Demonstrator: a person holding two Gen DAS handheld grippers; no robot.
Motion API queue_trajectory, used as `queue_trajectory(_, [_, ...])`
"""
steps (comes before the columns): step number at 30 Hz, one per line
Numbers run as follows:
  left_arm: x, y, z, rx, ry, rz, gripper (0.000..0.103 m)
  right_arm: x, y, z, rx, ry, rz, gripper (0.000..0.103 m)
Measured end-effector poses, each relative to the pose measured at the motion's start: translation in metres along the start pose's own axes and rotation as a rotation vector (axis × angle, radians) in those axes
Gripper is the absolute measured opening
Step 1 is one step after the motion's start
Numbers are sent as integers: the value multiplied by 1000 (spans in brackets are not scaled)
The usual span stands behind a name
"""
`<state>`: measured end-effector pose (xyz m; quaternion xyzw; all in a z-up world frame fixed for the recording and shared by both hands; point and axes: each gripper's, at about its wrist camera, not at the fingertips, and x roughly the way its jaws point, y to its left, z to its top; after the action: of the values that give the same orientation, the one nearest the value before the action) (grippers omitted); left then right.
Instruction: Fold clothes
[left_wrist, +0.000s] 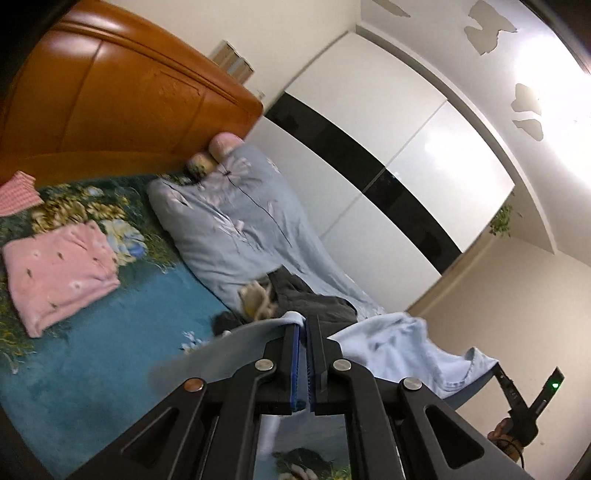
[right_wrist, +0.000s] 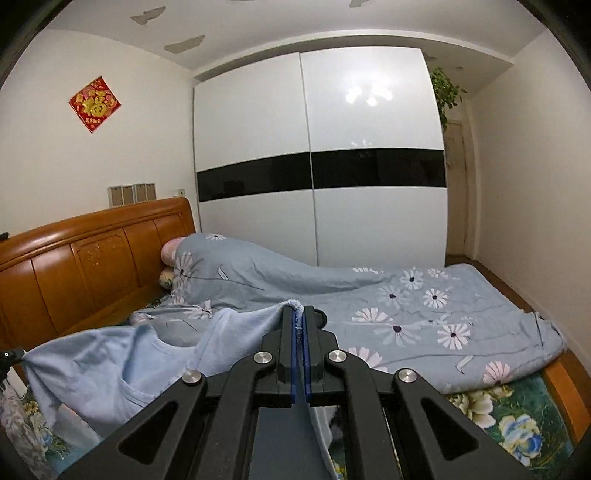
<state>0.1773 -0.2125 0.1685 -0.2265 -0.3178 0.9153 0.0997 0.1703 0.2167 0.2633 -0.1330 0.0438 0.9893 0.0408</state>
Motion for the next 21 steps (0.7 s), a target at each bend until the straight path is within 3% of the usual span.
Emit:
queue_trajectory(7, [-53, -18, -15, 26, -75, 25, 4, -35, -3, 2, -79, -61, 31, 3])
queue_trajectory(12, [-105, -42, -28, 82, -89, 38, 3, -66, -18, 3, -84, -57, 15, 3])
queue_trajectory(14, [-132, -53, -25, 98, -124, 6, 2, -79, -24, 6, -95, -43, 1, 3])
queue_trajectory(16, [-143, -59, -20, 128, -154, 37, 2, -90, -31, 16, -92, -41, 7, 3])
queue_trajectory(18, [-137, -61, -16, 165, -159, 58, 2, -94, -32, 27, -92, -52, 17, 3])
queue_trajectory(21, [-91, -47, -22, 149, -57, 107, 2, -80, -27, 27, -123, -42, 7, 3])
